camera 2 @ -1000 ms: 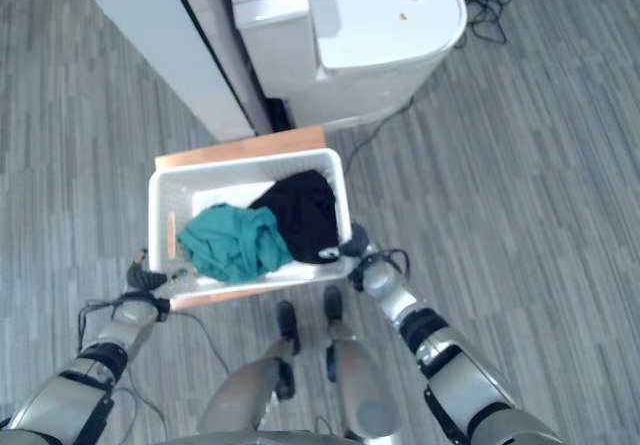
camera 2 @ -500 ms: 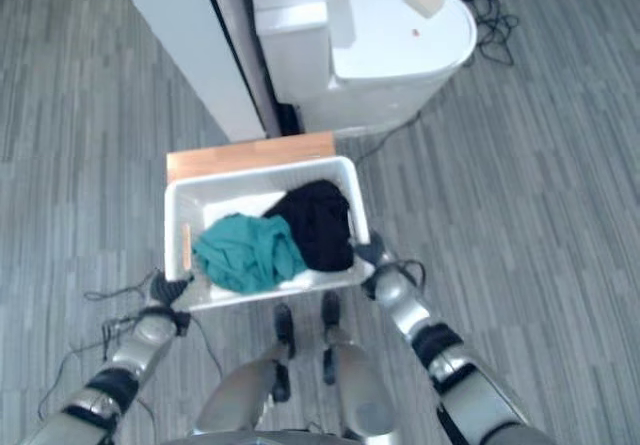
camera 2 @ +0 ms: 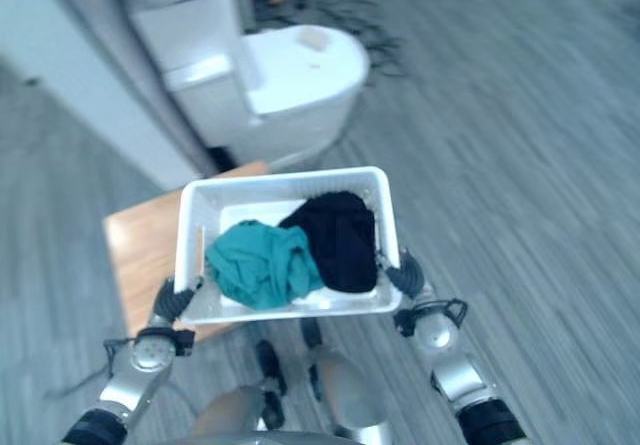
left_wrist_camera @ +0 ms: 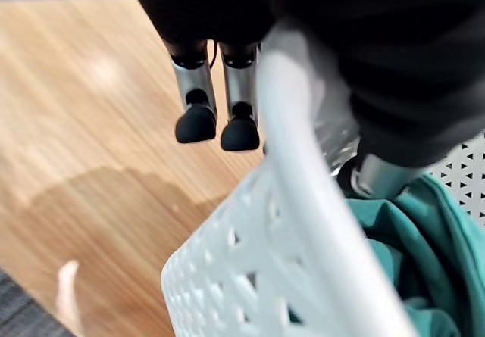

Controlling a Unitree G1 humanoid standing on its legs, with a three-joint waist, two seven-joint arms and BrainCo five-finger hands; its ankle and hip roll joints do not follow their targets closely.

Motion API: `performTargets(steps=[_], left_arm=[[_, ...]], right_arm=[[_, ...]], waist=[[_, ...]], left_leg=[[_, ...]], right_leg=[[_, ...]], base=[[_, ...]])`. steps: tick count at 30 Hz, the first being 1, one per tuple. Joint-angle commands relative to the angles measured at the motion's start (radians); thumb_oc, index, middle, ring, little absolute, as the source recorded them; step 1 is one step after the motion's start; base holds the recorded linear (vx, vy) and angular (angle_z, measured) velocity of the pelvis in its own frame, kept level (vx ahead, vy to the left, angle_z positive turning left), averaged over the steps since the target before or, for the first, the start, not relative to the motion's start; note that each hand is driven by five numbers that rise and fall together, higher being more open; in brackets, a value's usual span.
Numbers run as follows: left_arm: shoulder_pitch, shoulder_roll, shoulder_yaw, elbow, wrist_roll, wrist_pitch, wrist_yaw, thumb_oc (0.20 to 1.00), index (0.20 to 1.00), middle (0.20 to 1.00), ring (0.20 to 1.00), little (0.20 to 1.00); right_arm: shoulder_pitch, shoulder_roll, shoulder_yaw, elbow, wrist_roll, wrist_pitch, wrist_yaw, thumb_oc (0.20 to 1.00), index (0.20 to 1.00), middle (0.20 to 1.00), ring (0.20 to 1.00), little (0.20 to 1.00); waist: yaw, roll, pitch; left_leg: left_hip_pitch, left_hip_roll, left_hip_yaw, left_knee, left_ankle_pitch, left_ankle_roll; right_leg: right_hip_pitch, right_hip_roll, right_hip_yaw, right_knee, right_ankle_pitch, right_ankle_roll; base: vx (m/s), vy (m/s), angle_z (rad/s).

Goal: Grab the laundry basket,head to the washer,open it,put in the laundry and shut it.

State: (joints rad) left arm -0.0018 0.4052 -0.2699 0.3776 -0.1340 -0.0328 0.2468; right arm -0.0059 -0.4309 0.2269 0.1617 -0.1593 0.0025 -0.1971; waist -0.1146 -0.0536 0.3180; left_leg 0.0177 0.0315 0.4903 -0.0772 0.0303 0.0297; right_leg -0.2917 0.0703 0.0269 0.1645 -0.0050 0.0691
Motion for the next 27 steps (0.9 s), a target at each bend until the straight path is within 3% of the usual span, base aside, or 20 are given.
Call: performTargets(steps=[1, 2, 3, 4, 7, 8, 9, 10, 11, 12, 13, 14, 15, 18, 19, 20, 21, 23, 25, 27], left_arm=[[-0.017, -0.012, 0.004, -0.116, -0.025, -0.11, -0.041, 0.2, 0.2, 0.2, 0.2, 0.2], [0.0, -0.006, 0.016, -0.151, -0.033, -0.112, -0.028, 0.2, 0.2, 0.2, 0.2, 0.2], [0.012, -0.004, 0.025, -0.163, -0.038, -0.115, -0.029, 0.2, 0.2, 0.2, 0.2, 0.2], [0.037, -0.005, 0.024, -0.183, -0.038, -0.113, -0.041, 0.2, 0.2, 0.2, 0.2, 0.2], [0.042, -0.017, 0.02, -0.159, -0.031, -0.114, -0.056, 0.2, 0.2, 0.2, 0.2, 0.2], [0.041, -0.02, 0.016, -0.159, -0.034, -0.116, -0.057, 0.2, 0.2, 0.2, 0.2, 0.2], [0.039, -0.026, 0.014, -0.156, -0.04, -0.117, -0.053, 0.2, 0.2, 0.2, 0.2, 0.2], [0.038, -0.027, 0.013, -0.155, -0.05, -0.121, -0.045, 0.2, 0.2, 0.2, 0.2, 0.2], [0.04, -0.03, 0.01, -0.164, -0.06, -0.126, -0.041, 0.2, 0.2, 0.2, 0.2, 0.2], [0.043, -0.035, 0.005, -0.171, -0.067, -0.132, -0.032, 0.2, 0.2, 0.2, 0.2, 0.2], [0.043, -0.035, 0.003, -0.171, -0.068, -0.132, -0.031, 0.2, 0.2, 0.2, 0.2, 0.2], [0.051, -0.043, 0.007, -0.175, -0.079, -0.137, -0.013, 0.2, 0.2, 0.2, 0.2, 0.2], [0.051, -0.043, 0.007, -0.175, -0.079, -0.137, -0.013, 0.2, 0.2, 0.2, 0.2, 0.2], [0.061, -0.051, 0.028, -0.175, -0.09, -0.138, 0.003, 0.2, 0.2, 0.2, 0.2, 0.2], [0.068, -0.055, 0.036, -0.176, -0.095, -0.138, -0.002, 0.2, 0.2, 0.2, 0.2, 0.2], [0.077, -0.053, 0.039, -0.177, -0.091, -0.126, -0.009, 0.2, 0.2, 0.2, 0.2, 0.2], [0.077, -0.053, 0.038, -0.177, -0.09, -0.126, -0.009, 0.2, 0.2, 0.2, 0.2, 0.2], [0.07, -0.052, 0.036, -0.172, -0.088, -0.113, -0.013, 0.2, 0.2, 0.2, 0.2, 0.2], [0.07, -0.05, 0.038, -0.171, -0.084, -0.111, -0.008, 0.2, 0.2, 0.2, 0.2, 0.2], [0.1, -0.043, 0.057, -0.198, -0.077, -0.114, -0.019, 0.2, 0.2, 0.2, 0.2, 0.2]], right_arm=[[0.042, -0.056, -0.008, -0.108, 0.013, -0.099, 0.001, 0.2, 0.2, 0.2, 0.2, 0.2], [0.045, -0.052, -0.009, -0.143, 0.017, -0.108, -0.002, 0.2, 0.2, 0.2, 0.2, 0.2], [0.047, -0.052, -0.011, -0.155, 0.016, -0.112, -0.005, 0.2, 0.2, 0.2, 0.2, 0.2], [0.052, -0.057, -0.017, -0.178, 0.012, -0.112, -0.002, 0.2, 0.2, 0.2, 0.2, 0.2], [0.065, -0.062, -0.033, -0.196, 0.023, -0.12, -0.001, 0.2, 0.2, 0.2, 0.2, 0.2], [0.067, -0.067, -0.032, -0.205, 0.028, -0.122, 0.002, 0.2, 0.2, 0.2, 0.2, 0.2], [0.066, -0.079, -0.036, -0.209, 0.035, -0.125, 0.001, 0.2, 0.2, 0.2, 0.2, 0.2], [0.057, -0.093, -0.033, -0.203, 0.04, -0.125, -0.003, 0.2, 0.2, 0.2, 0.2, 0.2], [0.049, -0.1, -0.027, -0.202, 0.042, -0.12, -0.002, 0.2, 0.2, 0.2, 0.2, 0.2], [0.04, -0.103, -0.018, -0.201, 0.046, -0.115, -0.002, 0.2, 0.2, 0.2, 0.2, 0.2], [0.04, -0.103, -0.018, -0.201, 0.046, -0.114, -0.003, 0.2, 0.2, 0.2, 0.2, 0.2], [0.028, -0.105, -0.002, -0.204, 0.046, -0.111, -0.002, 0.2, 0.2, 0.2, 0.2, 0.2], [0.028, -0.104, -0.002, -0.204, 0.046, -0.111, -0.002, 0.2, 0.2, 0.2, 0.2, 0.2], [0.018, -0.107, 0.014, -0.185, 0.045, -0.106, -0.006, 0.2, 0.2, 0.2, 0.2, 0.2], [0.022, -0.106, 0.014, -0.181, 0.045, -0.104, -0.003, 0.2, 0.2, 0.2, 0.2, 0.2], [0.036, -0.108, 0.003, -0.179, 0.038, -0.102, -0.005, 0.2, 0.2, 0.2, 0.2, 0.2], [0.037, -0.109, 0.003, -0.18, 0.038, -0.101, -0.004, 0.2, 0.2, 0.2, 0.2, 0.2], [0.052, -0.105, -0.016, -0.167, 0.048, -0.093, -0.019, 0.2, 0.2, 0.2, 0.2, 0.2], [0.055, -0.101, -0.018, -0.159, 0.05, -0.093, -0.026, 0.2, 0.2, 0.2, 0.2, 0.2], [0.09, -0.068, -0.034, -0.173, 0.064, -0.098, -0.012, 0.2, 0.2, 0.2, 0.2, 0.2]], waist=[[-0.015, 0.015, -0.092], [-0.002, 0.023, -0.102], [0.002, 0.024, -0.109], [-0.005, 0.02, -0.119], [-0.034, 0.013, -0.142], [-0.036, 0.012, -0.142], [-0.027, 0.017, -0.136], [-0.016, 0.018, -0.137], [0.006, 0.02, -0.134], [0.031, 0.016, -0.132], [0.029, 0.017, -0.133], [0.062, -0.007, -0.133], [0.063, -0.007, -0.133], [0.113, -0.016, -0.127], [0.122, -0.011, -0.128], [0.124, 0.002, -0.134], [0.125, 0.001, -0.133], [0.137, 0.006, -0.13], [0.143, 0.003, -0.128], [0.157, 0.007, -0.158]], left_leg=[[-0.019, 0.009, -0.087, 0.124, -0.162, -0.019], [-0.001, 0.04, -0.013, 0.115, -0.147, -0.027], [0.01, 0.05, 0.019, 0.113, -0.148, -0.029], [0.037, 0.055, 0.06, 0.112, -0.158, -0.032], [0.076, 0.081, 0.109, 0.221, -0.205, -0.036], [0.073, 0.102, 0.116, 0.292, -0.198, -0.041], [0.064, 0.146, 0.118, 0.387, -0.17, -0.075], [0.048, 0.156, 0.076, 0.441, -0.122, -0.094], [0.014, 0.138, -0.005, 0.472, -0.12, -0.094], [-0.044, 0.082, -0.119, 0.489, -0.144, -0.077], [-0.048, 0.083, -0.123, 0.495, -0.149, -0.075], [-0.125, -0.011, -0.258, 0.455, -0.166, -0.042], [-0.123, -0.011, -0.257, 0.454, -0.167, -0.041], [-0.217, -0.101, -0.426, 0.415, -0.142, -0.046], [-0.217, -0.107, -0.452, 0.36, -0.128, -0.045], [-0.233, -0.113, -0.46, 0.29, -0.083, -0.041], [-0.229, -0.114, -0.459, 0.285, -0.081, -0.041], [-0.309, -0.104, -0.407, 0.269, -0.01, -0.05], [-0.328, -0.091, -0.386, 0.273, -0.001, -0.052], [-0.263, -0.089, -0.369, 0.229, -0.028, -0.015]], right_leg=[[0.023, -0.145, -0.214, -0.059, 0.048, 0.085], [0.046, -0.209, -0.423, -0.012, 0.009, 0.062], [0.061, -0.228, -0.476, 0.006, -0.008, 0.052], [0.076, -0.228, -0.48, 0.005, -0.019, 0.046], [0.086, -0.207, -0.404, -0.006, -0.04, 0.037], [0.107, -0.196, -0.386, -0.017, -0.047, 0.028], [0.137, -0.168, -0.367, -0.035, -0.056, 0.013], [0.158, -0.146, -0.35, -0.05, -0.065, 0.004], [0.179, -0.125, -0.325, -0.068, -0.066, -0.008], [0.204, -0.112, -0.288, -0.086, -0.067, -0.011], [0.205, -0.113, -0.291, -0.088, -0.068, -0.01], [0.222, -0.108, -0.22, -0.096, -0.055, -0.006], [0.223, -0.108, -0.219, -0.095, -0.056, -0.005], [0.256, -0.085, -0.108, -0.097, -0.058, -0.007], [0.275, -0.071, -0.08, -0.107, -0.068, -0.006], [0.3, -0.051, -0.052, -0.109, -0.082, -0.008], [0.301, -0.053, -0.05, -0.11, -0.083, -0.008], [0.348, -0.03, -0.017, -0.107, -0.112, -0.017], [0.364, -0.023, -0.005, -0.105, -0.126, -0.021], [0.406, -0.034, 0.009, -0.059, -0.163, 0.003]], base=[[0.04, -0.166, -1.71], [0.07, -0.146, -1.6], [0.06, -0.196, -2.43], [0.13, -0.164, -2.3], [0.3, -0.218, -1.93], [0.33, -0.287, -1.63], [0.3, -0.257, -1.1], [0.29, -0.238, -1.07], [0.3, -0.15, -1.05], [0.19, -0.077, -1.19], [0.25, -0.076, -1.71], [0.15, -0.044, -1.6], [0.25, -0.07, -1.46], [0.27, -0.036, -1.15], [0.46, -0.023, -1.42], [0.36, -0.009, -1.12], [0.46, 0.006, -0.74], [0.36, 0.008, -0.12], [0.31, 0.039, -0.2], [0.45, 0.121, -0.37]])
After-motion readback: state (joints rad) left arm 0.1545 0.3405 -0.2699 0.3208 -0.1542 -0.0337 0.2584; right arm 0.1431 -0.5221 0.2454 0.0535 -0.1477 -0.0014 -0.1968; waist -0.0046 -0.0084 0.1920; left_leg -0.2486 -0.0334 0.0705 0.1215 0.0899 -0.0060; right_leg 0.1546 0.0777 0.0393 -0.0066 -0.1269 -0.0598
